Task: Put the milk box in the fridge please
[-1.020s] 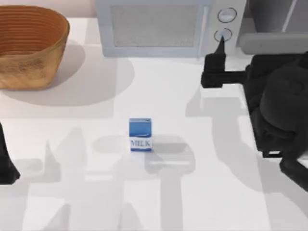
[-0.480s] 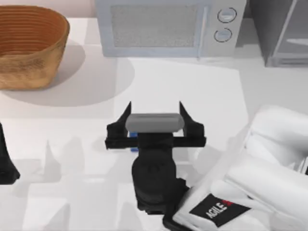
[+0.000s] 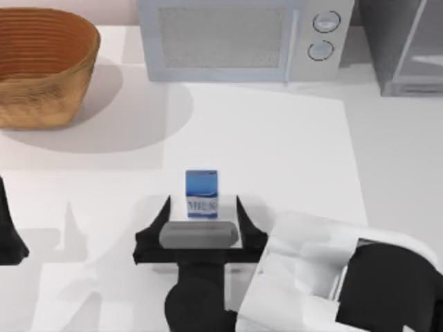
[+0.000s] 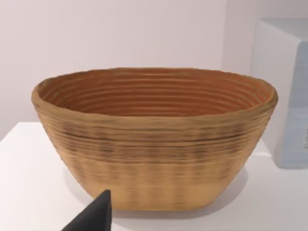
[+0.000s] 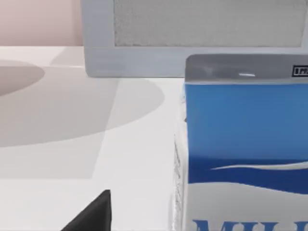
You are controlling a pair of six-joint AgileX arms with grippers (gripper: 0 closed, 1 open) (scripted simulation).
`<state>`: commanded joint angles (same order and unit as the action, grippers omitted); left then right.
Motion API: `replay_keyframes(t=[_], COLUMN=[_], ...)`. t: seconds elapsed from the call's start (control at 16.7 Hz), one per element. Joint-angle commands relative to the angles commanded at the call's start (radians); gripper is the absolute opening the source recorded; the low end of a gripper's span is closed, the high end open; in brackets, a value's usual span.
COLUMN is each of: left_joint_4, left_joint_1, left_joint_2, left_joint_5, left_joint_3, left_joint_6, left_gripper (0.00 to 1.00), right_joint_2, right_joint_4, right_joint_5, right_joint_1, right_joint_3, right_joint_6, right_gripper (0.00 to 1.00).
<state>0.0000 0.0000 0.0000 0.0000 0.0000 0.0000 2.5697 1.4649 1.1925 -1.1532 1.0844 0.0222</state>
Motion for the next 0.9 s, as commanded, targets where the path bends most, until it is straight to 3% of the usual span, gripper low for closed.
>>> replay_keyframes(t=[0.3, 0.66, 0.9], left_joint_4=[0.0, 0.0, 0.0], left_joint_1=[0.0, 0.0, 0.0], left_joint_2=[0.0, 0.0, 0.0], left_joint_5=[0.0, 0.0, 0.0], left_joint_3=[0.0, 0.0, 0.0], left_joint_6=[0.0, 0.0, 0.0], left_gripper=[1.0, 1.0, 1.0], right_joint_2=[-0.001, 0.03, 0.031], right_joint_4=[-0.004, -0.065, -0.068], right_joint_5=[-0.006, -0.106, -0.111], right_joint_1=[0.008, 0.106, 0.111], right_joint_3=[0.0, 0.101, 0.106], right_joint_6=[0.0, -0.005, -0.005], right_gripper=[1.0, 1.0, 1.0])
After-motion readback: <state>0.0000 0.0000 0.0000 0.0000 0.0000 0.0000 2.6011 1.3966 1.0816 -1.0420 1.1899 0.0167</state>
